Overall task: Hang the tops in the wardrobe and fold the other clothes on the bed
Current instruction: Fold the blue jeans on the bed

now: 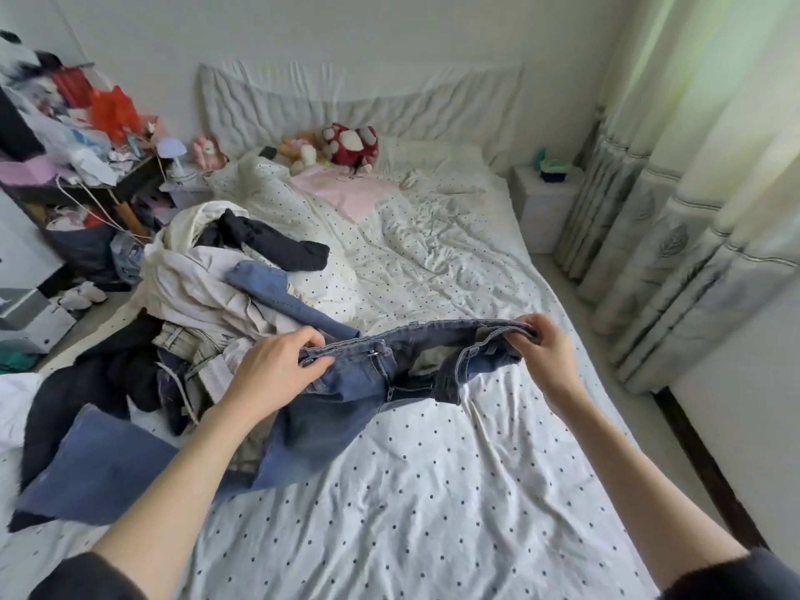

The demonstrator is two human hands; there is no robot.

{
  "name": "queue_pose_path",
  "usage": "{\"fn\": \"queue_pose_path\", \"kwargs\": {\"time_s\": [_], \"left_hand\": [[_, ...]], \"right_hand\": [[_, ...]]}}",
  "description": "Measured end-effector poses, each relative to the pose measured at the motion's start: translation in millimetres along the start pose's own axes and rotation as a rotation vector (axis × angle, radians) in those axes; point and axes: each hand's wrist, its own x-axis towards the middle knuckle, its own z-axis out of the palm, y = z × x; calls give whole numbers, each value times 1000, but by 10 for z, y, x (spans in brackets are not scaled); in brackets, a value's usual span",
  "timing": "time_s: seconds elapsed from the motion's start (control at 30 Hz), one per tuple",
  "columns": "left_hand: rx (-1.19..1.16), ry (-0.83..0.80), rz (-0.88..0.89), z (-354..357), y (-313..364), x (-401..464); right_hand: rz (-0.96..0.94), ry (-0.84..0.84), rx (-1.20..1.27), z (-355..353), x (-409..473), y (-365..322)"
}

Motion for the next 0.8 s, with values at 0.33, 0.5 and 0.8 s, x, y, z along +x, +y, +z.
{"fn": "queue_pose_path", "kwargs": {"time_s": [0.33, 0.5, 0.8], "left_hand": [[-82, 279, 252, -424, 670, -219], [-96, 595, 387, -1275, 1240, 15], [-196, 988, 513, -2797, 2014, -33]], "right_hand": [[-166, 242, 25, -768, -804, -293], [-431, 441, 94, -1346, -784, -1274], [-825, 694, 228, -2184, -1111, -2828]]}}
